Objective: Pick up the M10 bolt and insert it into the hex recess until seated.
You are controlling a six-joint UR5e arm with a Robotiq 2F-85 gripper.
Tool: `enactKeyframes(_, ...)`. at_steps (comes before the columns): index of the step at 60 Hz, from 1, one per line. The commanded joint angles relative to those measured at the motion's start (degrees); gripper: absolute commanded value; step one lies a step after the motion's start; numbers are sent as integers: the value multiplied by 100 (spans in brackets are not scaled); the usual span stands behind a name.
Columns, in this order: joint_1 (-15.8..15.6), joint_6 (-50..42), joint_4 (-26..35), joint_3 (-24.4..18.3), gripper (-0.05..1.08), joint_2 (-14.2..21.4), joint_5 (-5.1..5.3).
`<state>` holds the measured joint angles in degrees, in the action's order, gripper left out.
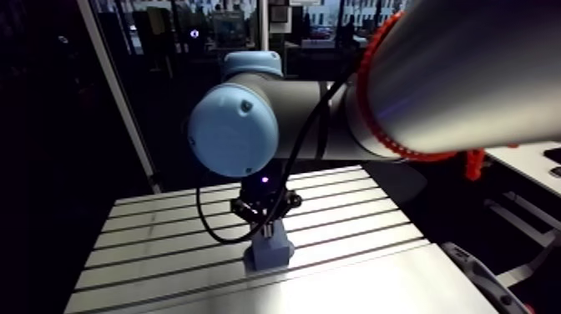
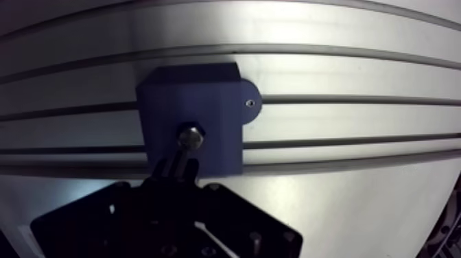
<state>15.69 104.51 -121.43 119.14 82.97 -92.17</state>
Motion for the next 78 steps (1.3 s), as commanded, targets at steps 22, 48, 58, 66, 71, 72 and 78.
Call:
enactKeyframes(22, 5, 13, -43, 0, 108, -101, -7)
enactKeyframes(48, 5, 22, -53, -7, 108, -137, 2)
enactKeyframes(58, 5, 31, -53, -8, 107, -137, 2)
enactKeyframes(66, 5, 31, -53, -8, 107, -146, 2)
enactKeyframes(71, 5, 31, -53, -8, 107, -170, 2)
enactKeyframes(72, 5, 38, -53, -8, 107, -172, 2)
enactKeyframes(78, 5, 39, -53, -8, 107, -172, 2)
